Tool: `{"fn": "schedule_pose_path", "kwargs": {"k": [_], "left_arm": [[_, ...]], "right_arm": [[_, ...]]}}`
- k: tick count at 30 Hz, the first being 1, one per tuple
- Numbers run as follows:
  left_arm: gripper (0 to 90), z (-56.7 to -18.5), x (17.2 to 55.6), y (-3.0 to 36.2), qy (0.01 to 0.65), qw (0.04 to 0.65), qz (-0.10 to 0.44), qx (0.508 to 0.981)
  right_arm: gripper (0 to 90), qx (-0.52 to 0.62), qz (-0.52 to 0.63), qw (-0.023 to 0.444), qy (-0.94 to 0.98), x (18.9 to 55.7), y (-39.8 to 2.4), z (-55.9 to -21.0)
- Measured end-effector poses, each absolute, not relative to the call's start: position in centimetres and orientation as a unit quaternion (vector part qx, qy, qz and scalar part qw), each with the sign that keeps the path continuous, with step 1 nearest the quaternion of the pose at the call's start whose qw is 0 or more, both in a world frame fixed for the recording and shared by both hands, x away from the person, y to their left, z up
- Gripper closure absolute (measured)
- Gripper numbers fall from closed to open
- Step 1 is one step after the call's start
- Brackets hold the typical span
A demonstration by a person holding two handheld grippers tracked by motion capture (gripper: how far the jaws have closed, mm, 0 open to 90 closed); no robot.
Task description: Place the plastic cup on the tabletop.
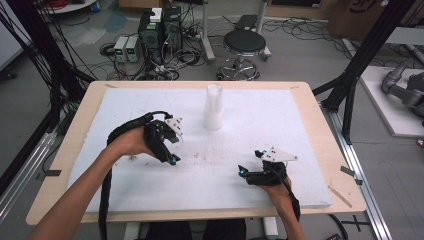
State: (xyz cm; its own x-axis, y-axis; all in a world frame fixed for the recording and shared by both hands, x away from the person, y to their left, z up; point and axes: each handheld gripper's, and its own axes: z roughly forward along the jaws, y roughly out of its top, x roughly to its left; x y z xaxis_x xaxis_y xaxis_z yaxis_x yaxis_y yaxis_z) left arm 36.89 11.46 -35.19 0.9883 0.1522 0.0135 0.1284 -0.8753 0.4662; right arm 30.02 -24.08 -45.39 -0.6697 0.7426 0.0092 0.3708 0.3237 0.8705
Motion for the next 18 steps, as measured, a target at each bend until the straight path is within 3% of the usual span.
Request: {"fn": "schedule_pose_path", "kwargs": {"k": [18], "left_arm": [[30.2,-36.7,37.5,9.9,0.074,0.207,0.017,0.975]], "right_arm": [[15.2,0.351,0.460,0.199,0.791,30.0,-24.0,-45.4]]}}
